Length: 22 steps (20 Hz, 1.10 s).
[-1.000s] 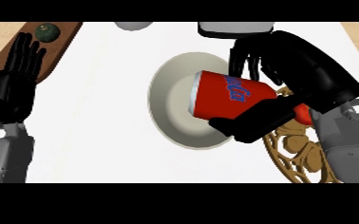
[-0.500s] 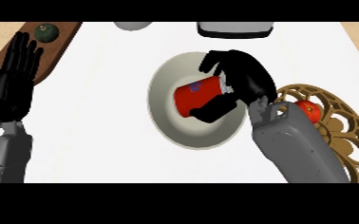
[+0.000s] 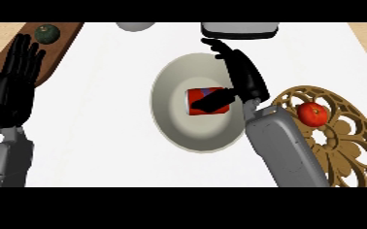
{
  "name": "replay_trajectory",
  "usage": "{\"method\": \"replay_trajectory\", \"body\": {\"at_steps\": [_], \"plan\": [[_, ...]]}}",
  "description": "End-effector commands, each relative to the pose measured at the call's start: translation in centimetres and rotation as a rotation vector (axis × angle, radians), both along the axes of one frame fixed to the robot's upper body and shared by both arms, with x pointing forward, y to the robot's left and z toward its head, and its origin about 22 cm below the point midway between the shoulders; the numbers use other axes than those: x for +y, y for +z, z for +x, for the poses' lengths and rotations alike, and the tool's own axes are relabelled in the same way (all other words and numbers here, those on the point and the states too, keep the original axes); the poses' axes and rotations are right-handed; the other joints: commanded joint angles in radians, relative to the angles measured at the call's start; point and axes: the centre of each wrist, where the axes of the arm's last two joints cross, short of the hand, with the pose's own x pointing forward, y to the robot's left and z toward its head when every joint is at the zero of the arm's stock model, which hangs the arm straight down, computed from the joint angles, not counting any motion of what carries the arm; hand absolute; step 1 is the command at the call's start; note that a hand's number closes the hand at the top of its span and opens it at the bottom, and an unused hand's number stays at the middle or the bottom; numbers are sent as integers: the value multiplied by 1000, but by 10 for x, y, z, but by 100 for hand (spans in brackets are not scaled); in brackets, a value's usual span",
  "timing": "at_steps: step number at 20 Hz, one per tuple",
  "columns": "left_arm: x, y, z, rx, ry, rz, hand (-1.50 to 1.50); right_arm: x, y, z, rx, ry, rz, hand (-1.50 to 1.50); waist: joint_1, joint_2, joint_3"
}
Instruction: Pick the can from the placemat and place it in the bowl
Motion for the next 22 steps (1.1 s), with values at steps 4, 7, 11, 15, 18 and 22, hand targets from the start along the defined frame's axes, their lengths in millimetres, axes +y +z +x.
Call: {"method": "replay_trajectory", "body": {"at_steps": [4, 7, 11, 15, 18, 22], "plan": [[0, -12, -4, -5, 20, -5, 0, -46, 9, 15, -171, -212, 202, -150, -6, -1, 0], [5, 1, -8, 4, 8, 9, 0, -101, 12, 6, -190, -285, 219, -150, -13, -5, 0], [7, 3, -6, 6, 28, -3, 0, -154, 14, 2, -175, -348, 291, -150, -15, -5, 0], [3, -10, 3, 9, 29, 1, 0, -220, 10, -3, -210, -330, 363, -150, -17, -1, 0], [11, -11, -17, 4, 7, -13, 0, -258, 2, -23, -232, -338, 378, -150, -10, -4, 0], [14, -15, -6, 2, 29, -5, 0, -302, -4, -36, -209, -335, 403, -150, -13, -2, -1]]}}
